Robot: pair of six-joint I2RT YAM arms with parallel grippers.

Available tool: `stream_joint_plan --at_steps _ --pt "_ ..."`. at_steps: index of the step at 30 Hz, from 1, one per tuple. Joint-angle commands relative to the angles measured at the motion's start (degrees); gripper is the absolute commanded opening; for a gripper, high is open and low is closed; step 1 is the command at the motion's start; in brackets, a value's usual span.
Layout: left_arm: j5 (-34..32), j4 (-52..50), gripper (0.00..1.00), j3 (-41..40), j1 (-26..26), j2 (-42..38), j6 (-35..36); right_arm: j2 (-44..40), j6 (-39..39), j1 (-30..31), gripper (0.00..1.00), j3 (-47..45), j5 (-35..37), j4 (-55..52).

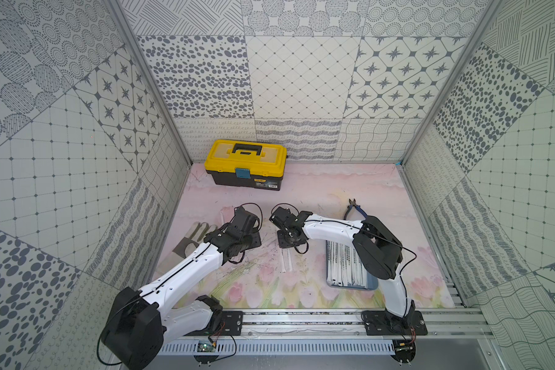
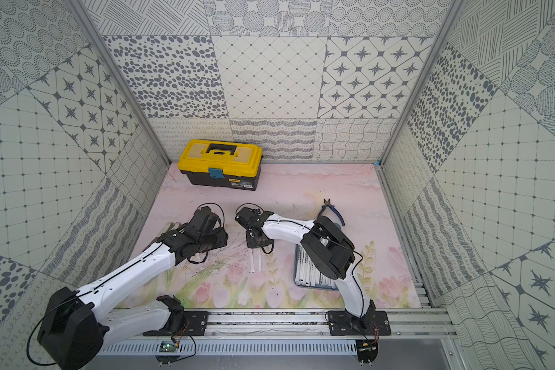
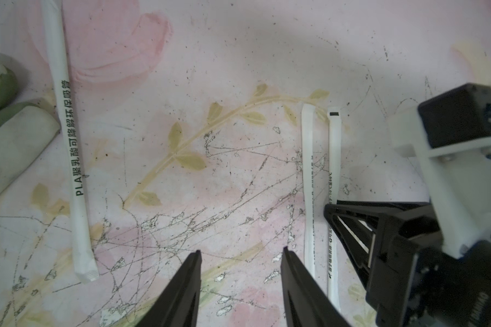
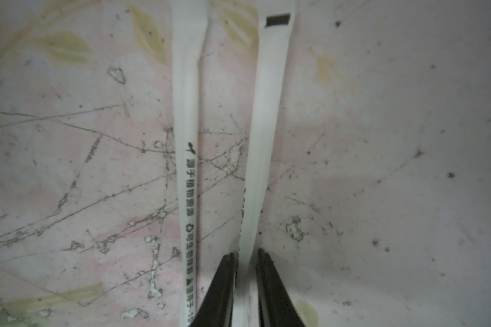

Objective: Put the straws into the storage box
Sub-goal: Pick up the straw from the center of the board, then place the straw in the storage box.

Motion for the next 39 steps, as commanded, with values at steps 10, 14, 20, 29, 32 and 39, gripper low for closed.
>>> stream_joint_plan --at_steps 10,14,20,29,32,39 --pt "0.33 -2.18 0.50 2.93 0.20 -1.63 1.50 -15.36 -1.19 -1.39 0.10 -6.09 0.48 -0.27" --pt "2.33 -0.08 0.49 5.21 -1.74 -0.72 1.80 -29.43 -2.34 -7.47 0.10 -17.72 1.15 -4.03" --pt "3.28 6.47 0.49 12.01 -16.30 9.22 1.36 -43.72 -7.25 -22.30 0.09 -32.71 0.75 -6.77" --pt "5.55 11.24 0.49 14.16 -20.96 18.39 0.19 -37.03 -9.20 -25.57 0.09 -36.55 -1.84 -0.17" --pt "4.92 10.77 0.49 13.25 -20.94 17.98 0.60 -35.77 -7.96 -25.57 0.10 -37.57 -1.72 1.38" --pt "2.34 8.15 0.49 12.41 -19.45 15.48 1.68 -38.36 -5.11 -21.80 0.23 -33.06 1.89 -6.20"
